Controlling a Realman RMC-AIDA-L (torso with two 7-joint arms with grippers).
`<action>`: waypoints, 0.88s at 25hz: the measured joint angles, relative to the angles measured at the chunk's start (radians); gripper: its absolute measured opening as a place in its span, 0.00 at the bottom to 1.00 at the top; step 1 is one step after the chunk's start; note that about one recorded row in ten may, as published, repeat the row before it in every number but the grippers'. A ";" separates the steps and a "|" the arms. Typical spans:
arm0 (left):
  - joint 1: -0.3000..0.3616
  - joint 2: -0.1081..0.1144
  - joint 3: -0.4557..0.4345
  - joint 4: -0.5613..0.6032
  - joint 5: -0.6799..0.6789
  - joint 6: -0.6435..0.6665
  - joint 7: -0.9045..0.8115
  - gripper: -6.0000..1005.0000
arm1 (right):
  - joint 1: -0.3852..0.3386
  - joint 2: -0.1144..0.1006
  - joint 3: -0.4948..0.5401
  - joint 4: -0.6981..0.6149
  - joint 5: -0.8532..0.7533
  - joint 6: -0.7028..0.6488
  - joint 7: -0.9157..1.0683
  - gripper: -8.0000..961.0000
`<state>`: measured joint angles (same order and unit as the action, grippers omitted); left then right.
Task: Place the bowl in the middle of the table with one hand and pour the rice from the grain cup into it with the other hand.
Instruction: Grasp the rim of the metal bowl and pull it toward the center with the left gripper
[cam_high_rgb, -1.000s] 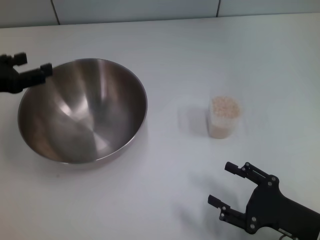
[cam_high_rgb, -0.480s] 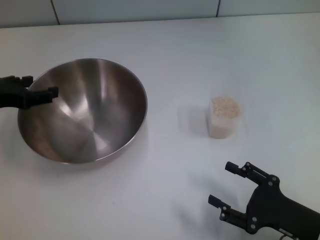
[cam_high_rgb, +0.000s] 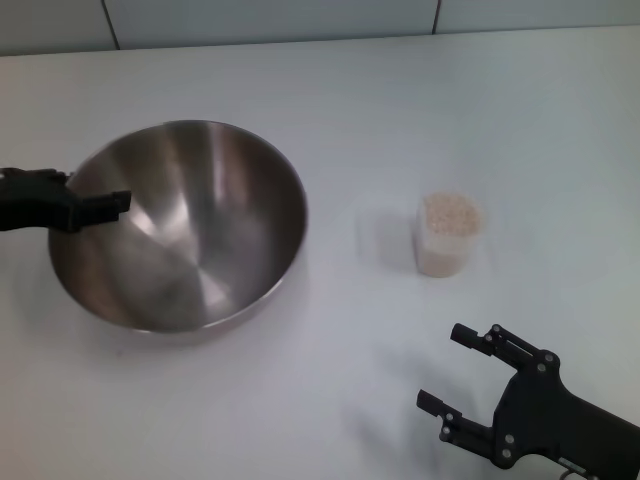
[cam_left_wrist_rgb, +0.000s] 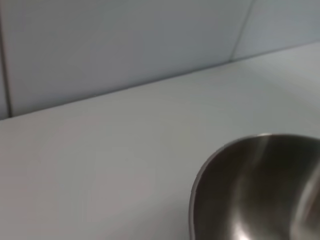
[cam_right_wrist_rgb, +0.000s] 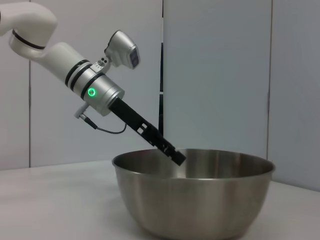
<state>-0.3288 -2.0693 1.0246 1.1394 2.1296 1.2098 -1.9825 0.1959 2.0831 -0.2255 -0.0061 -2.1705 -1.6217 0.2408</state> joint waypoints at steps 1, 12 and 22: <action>-0.006 0.002 0.015 -0.006 0.009 0.001 0.000 0.73 | 0.000 0.000 0.000 0.000 0.000 0.000 0.000 0.79; -0.054 0.000 0.026 -0.019 0.081 0.001 -0.056 0.23 | 0.000 -0.001 0.001 -0.001 0.000 -0.008 0.000 0.79; -0.089 0.007 0.010 -0.027 0.083 0.035 -0.138 0.05 | 0.001 0.000 0.001 -0.004 0.000 -0.009 0.000 0.79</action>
<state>-0.4181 -2.0626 1.0350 1.1119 2.2130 1.2452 -2.1209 0.1970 2.0826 -0.2240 -0.0098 -2.1705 -1.6307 0.2408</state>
